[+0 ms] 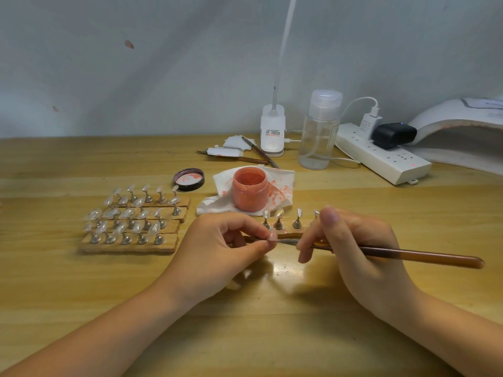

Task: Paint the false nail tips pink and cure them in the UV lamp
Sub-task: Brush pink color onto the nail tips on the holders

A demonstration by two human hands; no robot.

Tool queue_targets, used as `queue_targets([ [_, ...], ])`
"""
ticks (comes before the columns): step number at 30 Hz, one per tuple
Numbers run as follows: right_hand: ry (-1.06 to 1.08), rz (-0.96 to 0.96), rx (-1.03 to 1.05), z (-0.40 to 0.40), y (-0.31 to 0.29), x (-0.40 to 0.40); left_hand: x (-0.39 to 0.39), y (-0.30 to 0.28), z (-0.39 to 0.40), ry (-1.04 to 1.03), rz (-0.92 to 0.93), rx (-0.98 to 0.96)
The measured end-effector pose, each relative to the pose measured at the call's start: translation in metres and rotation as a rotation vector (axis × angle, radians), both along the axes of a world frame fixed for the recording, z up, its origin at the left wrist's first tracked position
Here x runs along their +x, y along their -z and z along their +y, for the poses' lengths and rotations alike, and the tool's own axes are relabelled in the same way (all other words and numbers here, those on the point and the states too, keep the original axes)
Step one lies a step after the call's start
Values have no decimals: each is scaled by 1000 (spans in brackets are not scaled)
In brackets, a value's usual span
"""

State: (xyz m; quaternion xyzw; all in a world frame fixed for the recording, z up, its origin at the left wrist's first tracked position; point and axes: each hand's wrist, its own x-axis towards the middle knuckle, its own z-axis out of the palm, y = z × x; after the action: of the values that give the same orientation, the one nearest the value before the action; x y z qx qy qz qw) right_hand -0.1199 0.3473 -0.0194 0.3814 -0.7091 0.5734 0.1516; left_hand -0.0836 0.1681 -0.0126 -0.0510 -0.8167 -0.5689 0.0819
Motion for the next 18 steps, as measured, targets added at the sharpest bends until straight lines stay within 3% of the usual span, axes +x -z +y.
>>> queue_targets([
  [7,-46,-108,-125,2,1,2,0,0,0,-1,-20,12],
  [11,31,-95,-72,0,1,-1,-1,1,0,-7,-27,19],
  [18,-41,-140,-78,0,1,2,-1,1,0,-21,-22,-3],
])
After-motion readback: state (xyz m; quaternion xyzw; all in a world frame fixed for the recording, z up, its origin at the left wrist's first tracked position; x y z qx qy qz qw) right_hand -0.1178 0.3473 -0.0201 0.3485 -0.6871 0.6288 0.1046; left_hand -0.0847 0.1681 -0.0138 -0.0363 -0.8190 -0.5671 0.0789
